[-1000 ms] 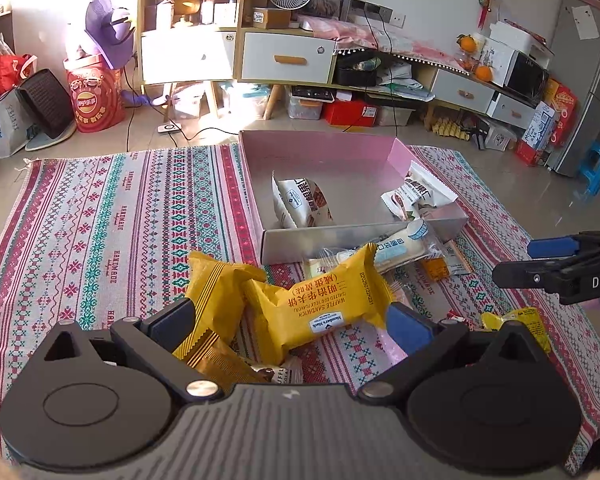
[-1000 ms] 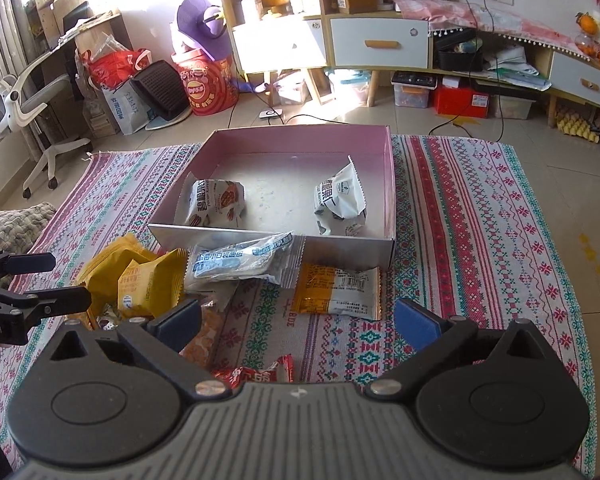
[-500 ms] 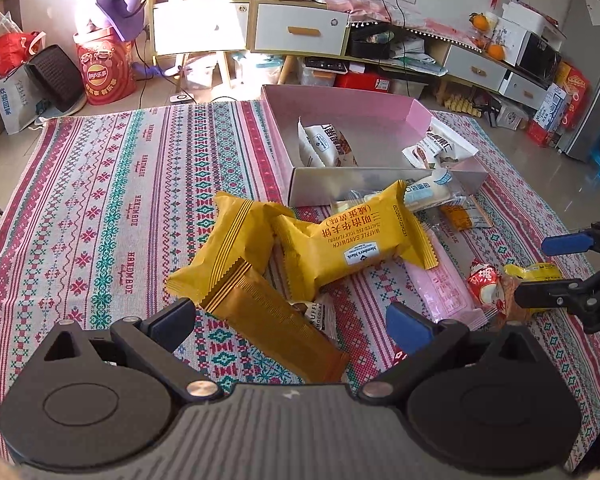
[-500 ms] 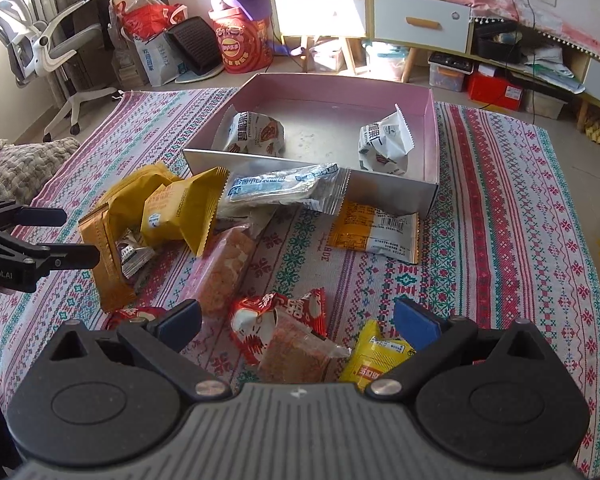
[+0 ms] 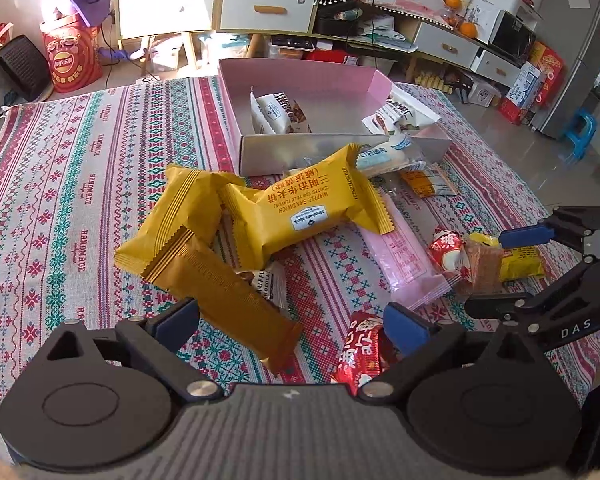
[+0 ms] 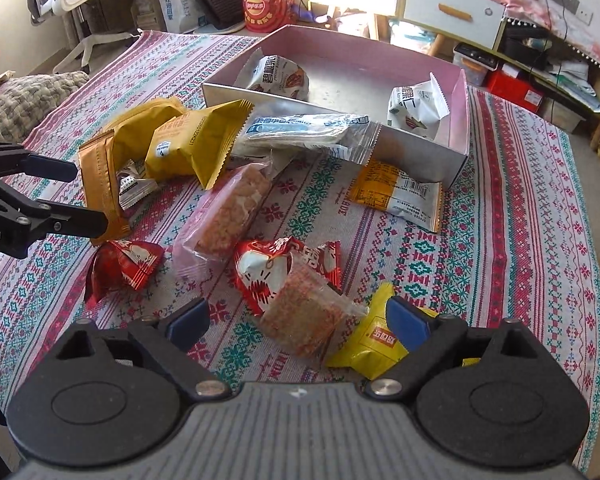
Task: Organize snacks
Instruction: 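Grasp the pink pastry bag with the right gripper while the left grasps a red snack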
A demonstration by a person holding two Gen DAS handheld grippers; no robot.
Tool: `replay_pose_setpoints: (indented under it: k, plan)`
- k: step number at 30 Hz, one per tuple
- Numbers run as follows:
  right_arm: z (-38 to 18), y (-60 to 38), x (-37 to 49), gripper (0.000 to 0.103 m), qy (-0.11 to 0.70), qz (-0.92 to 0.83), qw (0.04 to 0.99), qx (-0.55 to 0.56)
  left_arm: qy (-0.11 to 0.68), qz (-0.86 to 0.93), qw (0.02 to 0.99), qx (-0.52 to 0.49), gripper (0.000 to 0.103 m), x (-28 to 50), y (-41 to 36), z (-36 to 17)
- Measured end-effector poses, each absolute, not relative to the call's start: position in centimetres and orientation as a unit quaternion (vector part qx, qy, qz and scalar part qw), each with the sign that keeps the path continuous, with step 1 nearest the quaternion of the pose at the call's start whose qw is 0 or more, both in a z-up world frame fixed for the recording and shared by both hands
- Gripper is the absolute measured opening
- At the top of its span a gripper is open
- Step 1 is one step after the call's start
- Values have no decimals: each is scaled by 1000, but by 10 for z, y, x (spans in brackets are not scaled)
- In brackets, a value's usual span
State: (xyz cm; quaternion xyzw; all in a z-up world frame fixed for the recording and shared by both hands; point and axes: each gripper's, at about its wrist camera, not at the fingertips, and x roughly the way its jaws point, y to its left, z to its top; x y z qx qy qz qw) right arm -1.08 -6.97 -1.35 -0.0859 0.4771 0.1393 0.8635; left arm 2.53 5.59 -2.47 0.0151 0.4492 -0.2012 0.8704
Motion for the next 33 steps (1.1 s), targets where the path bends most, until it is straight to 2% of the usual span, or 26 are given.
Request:
replay_pose_setpoints:
  k: [4, 10, 13, 15, 17, 22, 24, 27, 31, 33]
  plan:
    - [-16, -63, -14, 86, 478, 149, 859, -105, 449, -244, 859, 32, 98, 16, 40, -24]
    - [-22, -61, -13, 82, 480, 145, 857, -122, 468, -266, 841, 49, 85, 11, 23, -38]
    - [-26, -63, -11, 74, 488, 137, 854, -120, 475, -262, 839, 50, 80, 12, 19, -45]
    - [-28, -64, -9, 63, 493, 134, 852, -117, 478, -257, 838, 52, 74, 12, 18, -49]
    - [-28, -67, -9, 60, 497, 134, 851, -105, 482, -253, 838, 49, 70, 14, 17, -51]
    - [-27, -72, -5, 60, 508, 136, 847, -75, 481, -245, 841, 42, 63, 17, 19, -52]
    - [-27, -73, -3, 65, 512, 137, 846, -62, 483, -243, 840, 41, 58, 18, 18, -54]
    - [-26, -73, 0, 67, 513, 136, 845, -55, 484, -243, 840, 39, 55, 19, 16, -56]
    - [-26, -74, 5, 65, 517, 126, 846, -46, 484, -245, 839, 37, 48, 19, 15, -55]
    - [-26, -76, 6, 61, 517, 121, 847, -40, 485, -245, 839, 37, 45, 19, 15, -55]
